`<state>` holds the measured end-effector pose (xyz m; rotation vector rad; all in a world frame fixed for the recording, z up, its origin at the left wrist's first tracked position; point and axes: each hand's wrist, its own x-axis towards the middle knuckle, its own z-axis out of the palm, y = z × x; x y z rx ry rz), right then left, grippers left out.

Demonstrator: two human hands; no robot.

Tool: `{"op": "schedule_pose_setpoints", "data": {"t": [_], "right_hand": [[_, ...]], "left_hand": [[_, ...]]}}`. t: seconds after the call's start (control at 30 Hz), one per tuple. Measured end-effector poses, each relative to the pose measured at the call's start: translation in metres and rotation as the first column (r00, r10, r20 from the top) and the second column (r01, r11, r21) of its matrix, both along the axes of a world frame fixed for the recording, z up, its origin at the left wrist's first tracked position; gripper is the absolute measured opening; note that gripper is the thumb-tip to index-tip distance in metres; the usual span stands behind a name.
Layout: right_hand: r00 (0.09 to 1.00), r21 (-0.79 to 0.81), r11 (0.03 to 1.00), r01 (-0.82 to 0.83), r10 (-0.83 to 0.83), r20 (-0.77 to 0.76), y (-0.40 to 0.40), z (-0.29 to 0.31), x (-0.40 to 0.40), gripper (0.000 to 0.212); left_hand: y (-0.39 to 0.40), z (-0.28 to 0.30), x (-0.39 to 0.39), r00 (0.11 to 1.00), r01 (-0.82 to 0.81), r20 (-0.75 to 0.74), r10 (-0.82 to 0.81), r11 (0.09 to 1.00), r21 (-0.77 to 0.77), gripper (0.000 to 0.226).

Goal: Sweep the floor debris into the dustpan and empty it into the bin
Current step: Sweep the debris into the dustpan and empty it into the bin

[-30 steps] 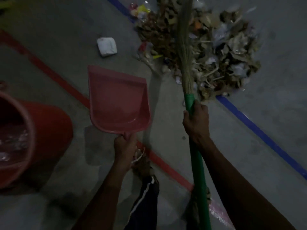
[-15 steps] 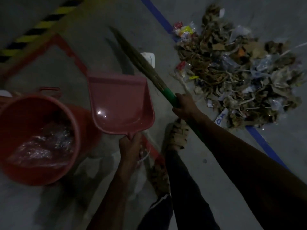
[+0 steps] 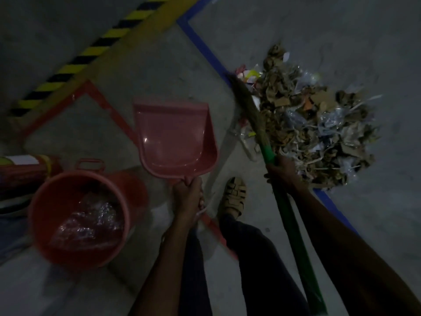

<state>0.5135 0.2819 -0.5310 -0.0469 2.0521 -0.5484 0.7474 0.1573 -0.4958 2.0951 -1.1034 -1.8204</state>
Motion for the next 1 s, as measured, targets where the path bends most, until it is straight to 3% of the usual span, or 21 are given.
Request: {"op": "schedule_pose_setpoints", "data": {"t": [0.2,0.43,0.53,0.77,1.0], "right_hand": [[0.999,-0.103,0.995,0.01,-0.013,-0.029,-0.035,0.108,0.024,0.039],[0.992,-0.163,0.979,0.123,-0.12,0.025,-0.136,0.214,0.055,0.057],[0.981,-0.195,0.962,0.191,-0.182,0.062,-0.184,0.247,0.056,0.058],[0.973,-0.242,0.946,0.218,-0.231,-0.027,-0.248,0.295,-0.008,0.053],[0.964,-0.168,0.952,0.254,-0.263,-0.029,-0.269,0.28,-0.067,0.051]], "left_hand": [[-0.073,0.069,-0.02,0.988,0.143,-0.068,-0.14,0.989,0.038,0.026],[-0.191,0.177,0.013,0.954,0.3,-0.042,-0.297,0.946,0.119,0.028],[-0.241,0.219,0.026,0.941,0.337,-0.031,-0.336,0.938,0.079,0.023],[-0.326,0.281,-0.029,0.862,0.503,-0.075,-0.501,0.864,0.013,0.024],[-0.392,0.307,-0.16,0.757,0.652,-0.063,-0.65,0.758,0.012,0.032]]}}
